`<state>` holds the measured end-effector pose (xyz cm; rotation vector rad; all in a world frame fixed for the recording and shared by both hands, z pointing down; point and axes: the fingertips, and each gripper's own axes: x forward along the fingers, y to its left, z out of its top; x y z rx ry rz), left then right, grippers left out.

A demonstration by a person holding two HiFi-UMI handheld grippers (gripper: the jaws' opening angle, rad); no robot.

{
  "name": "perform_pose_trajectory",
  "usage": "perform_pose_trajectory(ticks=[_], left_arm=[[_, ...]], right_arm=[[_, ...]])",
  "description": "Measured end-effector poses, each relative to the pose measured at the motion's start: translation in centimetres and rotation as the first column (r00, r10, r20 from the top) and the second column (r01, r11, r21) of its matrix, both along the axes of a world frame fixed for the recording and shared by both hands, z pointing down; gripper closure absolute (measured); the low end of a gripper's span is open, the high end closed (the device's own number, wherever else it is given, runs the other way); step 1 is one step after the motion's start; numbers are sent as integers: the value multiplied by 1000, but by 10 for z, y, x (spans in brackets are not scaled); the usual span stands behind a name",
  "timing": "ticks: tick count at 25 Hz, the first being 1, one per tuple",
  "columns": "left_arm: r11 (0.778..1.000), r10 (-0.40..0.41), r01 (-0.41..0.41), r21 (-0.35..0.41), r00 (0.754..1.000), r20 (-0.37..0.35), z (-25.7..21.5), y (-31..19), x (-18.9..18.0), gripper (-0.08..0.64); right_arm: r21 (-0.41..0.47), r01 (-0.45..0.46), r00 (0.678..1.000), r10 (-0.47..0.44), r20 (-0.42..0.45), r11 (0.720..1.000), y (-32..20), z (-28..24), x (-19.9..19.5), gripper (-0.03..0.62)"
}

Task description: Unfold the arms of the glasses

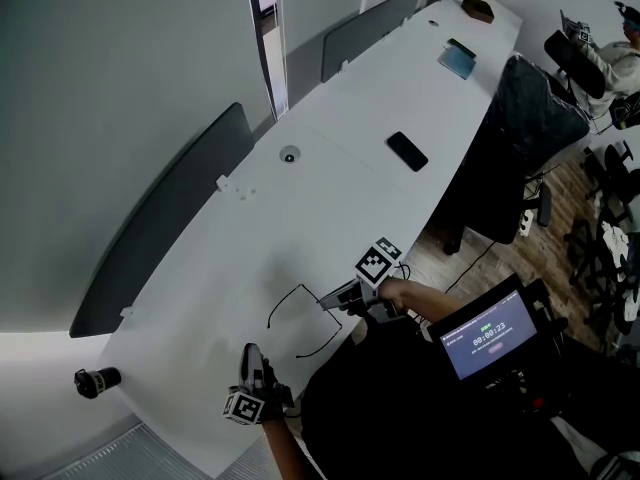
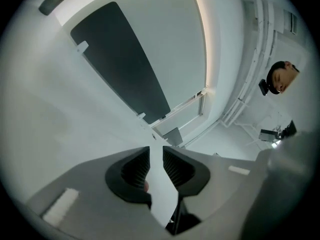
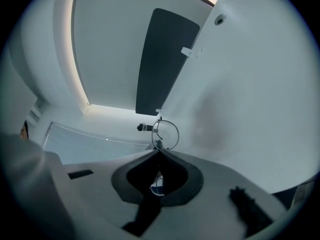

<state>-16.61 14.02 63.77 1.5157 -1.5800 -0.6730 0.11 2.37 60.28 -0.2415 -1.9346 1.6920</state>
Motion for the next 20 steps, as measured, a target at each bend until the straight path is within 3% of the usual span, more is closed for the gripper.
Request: perform_pose_trajectory(ticks=[7, 10, 15, 20], left_arm=[[996, -84, 84, -12, 996, 11, 12, 22, -1, 503], [996, -77, 77, -36, 997, -4, 12, 20, 4, 504], [994, -19, 27, -104, 997, 74, 21, 18, 10, 508], [992, -51, 61, -108, 995, 91, 23, 16, 9, 527]], right_arm=[[20, -50, 999, 49, 12, 999, -3, -1, -7, 581], [4, -68, 997, 68, 21, 998, -2, -4, -10, 581], [-10, -87, 995, 87, 45, 996, -3, -10, -17, 581], [2, -93, 994, 93, 56, 996, -6, -14, -18, 581]])
